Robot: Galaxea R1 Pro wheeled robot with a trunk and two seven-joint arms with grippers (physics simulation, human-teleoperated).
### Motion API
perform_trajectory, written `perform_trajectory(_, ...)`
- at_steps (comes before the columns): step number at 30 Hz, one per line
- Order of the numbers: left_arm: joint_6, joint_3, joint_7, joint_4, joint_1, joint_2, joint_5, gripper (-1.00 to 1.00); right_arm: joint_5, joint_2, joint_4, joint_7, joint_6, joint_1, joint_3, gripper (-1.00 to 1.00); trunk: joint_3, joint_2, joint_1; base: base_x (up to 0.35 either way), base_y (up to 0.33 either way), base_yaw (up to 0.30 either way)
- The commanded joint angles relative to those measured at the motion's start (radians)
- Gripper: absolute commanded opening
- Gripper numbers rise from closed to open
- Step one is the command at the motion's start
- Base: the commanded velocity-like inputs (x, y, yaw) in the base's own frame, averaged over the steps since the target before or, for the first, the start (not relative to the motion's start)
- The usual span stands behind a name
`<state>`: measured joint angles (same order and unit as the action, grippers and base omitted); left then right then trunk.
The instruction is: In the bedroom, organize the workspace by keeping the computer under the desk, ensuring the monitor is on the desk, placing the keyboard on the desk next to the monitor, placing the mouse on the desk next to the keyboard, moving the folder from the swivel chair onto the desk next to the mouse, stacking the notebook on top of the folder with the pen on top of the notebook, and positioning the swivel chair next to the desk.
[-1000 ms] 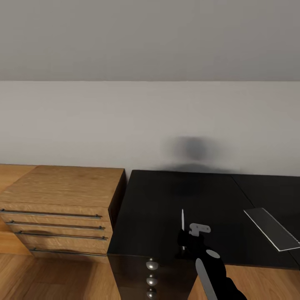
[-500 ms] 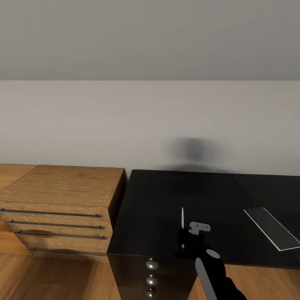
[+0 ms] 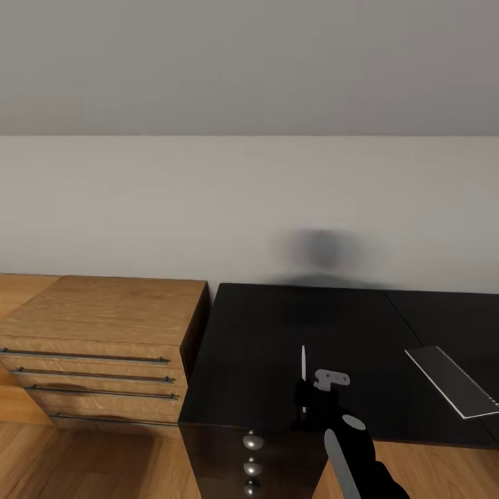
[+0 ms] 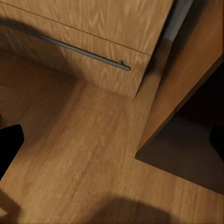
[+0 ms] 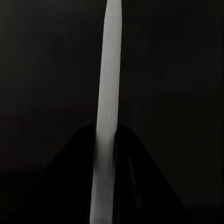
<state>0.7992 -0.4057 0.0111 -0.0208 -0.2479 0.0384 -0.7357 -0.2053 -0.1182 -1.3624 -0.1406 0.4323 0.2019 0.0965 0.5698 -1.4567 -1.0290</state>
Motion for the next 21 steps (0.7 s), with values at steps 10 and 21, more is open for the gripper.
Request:
perform_trajectory(10,0.004,-0.008,0.001,0.001,-0.001,0.0,-0.01,1.0,-0.011,0.001,-0.001,-0.01,0.004,0.001,0.002,-1.0,-0.012,0.028,0.015,0.0,0.0,0.0)
perform_trajectory(21,0.003,-0.008,0.001,0.001,-0.001,0.0,-0.011,1.0,-0.011,0.001,0.0,-0.009,0.003,0.001,0.002,-1.0,-0.012,0.028,0.015,0.0,0.0,0.0)
